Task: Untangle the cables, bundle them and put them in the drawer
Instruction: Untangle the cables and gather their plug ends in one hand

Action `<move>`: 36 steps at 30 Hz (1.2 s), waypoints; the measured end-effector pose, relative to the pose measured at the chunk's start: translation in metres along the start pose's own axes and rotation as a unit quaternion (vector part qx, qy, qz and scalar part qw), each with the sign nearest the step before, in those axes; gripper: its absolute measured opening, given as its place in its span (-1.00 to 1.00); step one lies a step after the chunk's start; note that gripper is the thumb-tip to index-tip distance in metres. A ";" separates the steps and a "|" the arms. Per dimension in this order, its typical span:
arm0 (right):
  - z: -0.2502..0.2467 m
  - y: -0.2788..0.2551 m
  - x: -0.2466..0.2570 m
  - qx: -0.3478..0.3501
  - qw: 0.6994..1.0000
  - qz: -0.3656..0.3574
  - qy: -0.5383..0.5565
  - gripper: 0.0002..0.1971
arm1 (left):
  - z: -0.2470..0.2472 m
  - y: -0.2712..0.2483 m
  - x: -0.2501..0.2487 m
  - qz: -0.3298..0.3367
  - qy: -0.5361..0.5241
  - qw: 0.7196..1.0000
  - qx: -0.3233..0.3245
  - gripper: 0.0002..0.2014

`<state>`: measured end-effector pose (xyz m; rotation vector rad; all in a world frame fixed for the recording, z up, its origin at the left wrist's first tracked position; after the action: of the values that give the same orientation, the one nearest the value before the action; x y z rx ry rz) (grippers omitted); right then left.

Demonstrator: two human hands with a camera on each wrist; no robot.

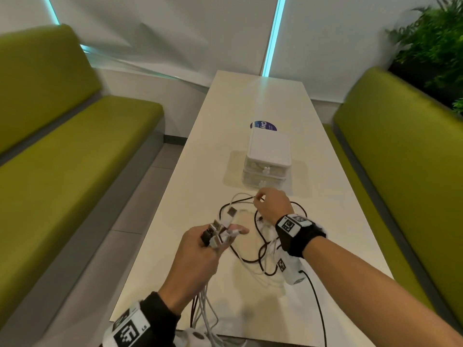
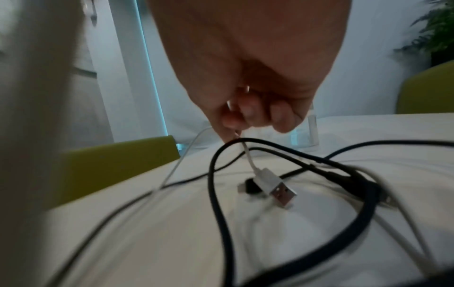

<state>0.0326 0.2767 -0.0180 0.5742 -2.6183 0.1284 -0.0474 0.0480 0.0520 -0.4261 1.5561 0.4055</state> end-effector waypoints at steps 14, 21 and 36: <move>-0.075 -0.092 0.027 -0.028 0.875 -0.021 0.482 -0.75 | 0.022 0.017 -0.003 0.042 -0.046 0.991 -0.119 -0.79; -0.075 -0.147 0.038 0.018 0.897 -0.085 0.434 -0.96 | 0.046 0.015 -0.006 -0.005 -0.058 0.994 -0.087 -0.76; -0.044 -0.198 0.003 0.106 0.928 -0.180 0.307 -0.57 | 0.024 -0.021 -0.038 -0.004 -0.221 0.973 -0.061 -0.60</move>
<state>0.1308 0.1032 0.0216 0.9093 -1.8713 0.4064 -0.0149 0.0425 0.0890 -0.4039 1.0992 0.5519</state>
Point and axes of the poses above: each hand's wrist, its own y-axis towards the middle knuckle, its own z-axis out of the palm, x = y × z, the point moved 1 cm from there along y, towards the middle knuckle, and after that the axes turned 5 degrees about -x, right-handed, at the moved point
